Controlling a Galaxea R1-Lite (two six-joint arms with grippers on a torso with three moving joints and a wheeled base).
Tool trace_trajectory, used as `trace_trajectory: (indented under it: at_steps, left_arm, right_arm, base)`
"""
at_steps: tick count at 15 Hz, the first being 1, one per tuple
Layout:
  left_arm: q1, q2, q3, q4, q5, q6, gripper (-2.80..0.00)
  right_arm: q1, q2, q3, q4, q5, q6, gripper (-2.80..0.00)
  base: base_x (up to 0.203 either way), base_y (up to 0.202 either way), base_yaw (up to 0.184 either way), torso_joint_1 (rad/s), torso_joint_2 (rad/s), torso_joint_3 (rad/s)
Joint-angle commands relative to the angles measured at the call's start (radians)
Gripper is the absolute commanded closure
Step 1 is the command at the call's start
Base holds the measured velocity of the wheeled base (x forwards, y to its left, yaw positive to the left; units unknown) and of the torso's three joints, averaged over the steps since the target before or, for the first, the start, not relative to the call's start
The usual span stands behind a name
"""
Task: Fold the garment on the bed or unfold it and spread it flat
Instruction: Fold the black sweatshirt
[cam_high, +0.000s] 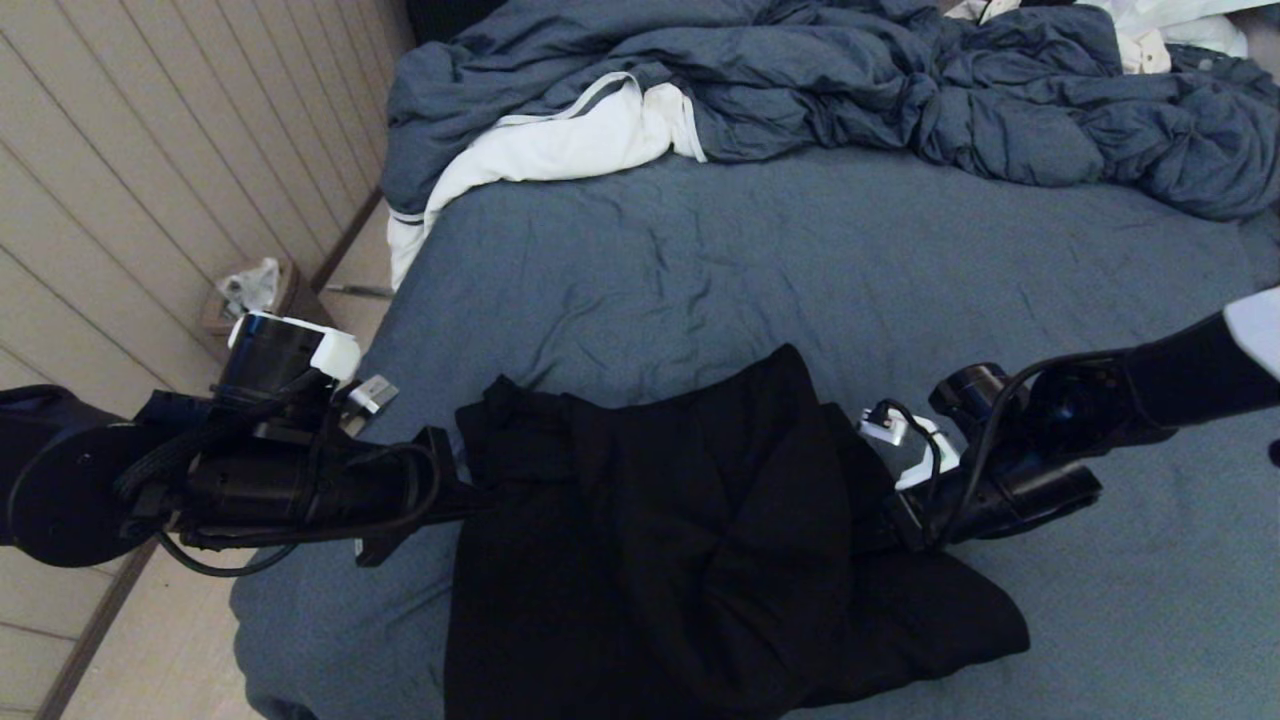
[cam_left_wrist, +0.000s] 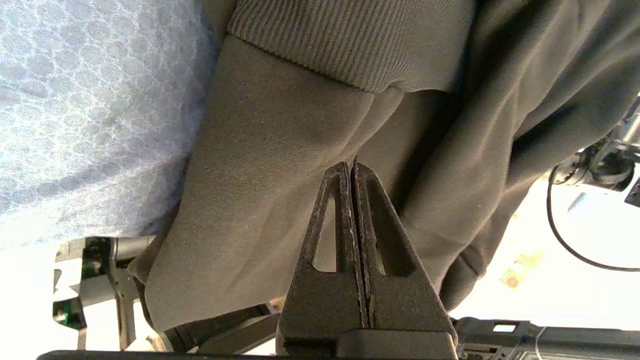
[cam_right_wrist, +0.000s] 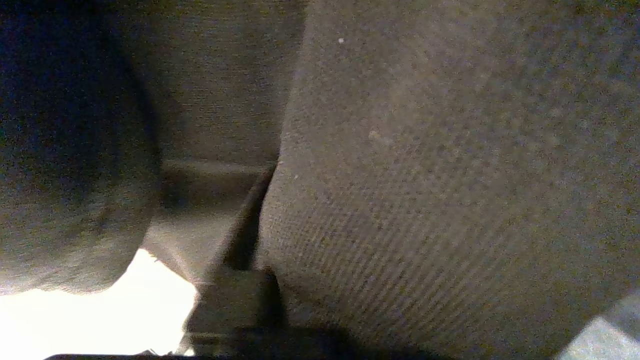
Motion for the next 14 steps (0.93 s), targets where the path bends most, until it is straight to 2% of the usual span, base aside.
trace_trajectory:
  at_steps: [1, 7, 11, 14]
  left_arm:
    - [0.000, 0.004, -0.001, -0.001, -0.003, -0.005, 0.00]
    - [0.000, 0.002, 0.000, -0.001, -0.003, -0.005, 0.00]
    - [0.001, 0.002, 0.000, -0.001, -0.003, -0.005, 0.00]
    - [0.000, -0.001, 0.002, -0.001, -0.006, -0.005, 0.00]
  right_arm:
    - [-0.001, 0.002, 0.000, 0.002, 0.004, -0.003, 0.00]
    - [-0.021, -0.050, -0.011, 0.007, 0.004, 0.006, 0.00]
    - [-0.146, -0.147, -0.044, 0.016, 0.001, 0.088, 0.00]
    - [-0.264, -0.195, -0.066, 0.067, -0.005, 0.098, 0.00]
  base:
    - [0.000, 0.000, 0.000, 0.000, 0.00, 0.000]
    - [0.000, 0.000, 0.000, 0.000, 0.00, 0.000]
    - [0.000, 0.000, 0.000, 0.000, 0.00, 0.000]
    - [0.000, 0.000, 0.000, 0.000, 0.00, 0.000]
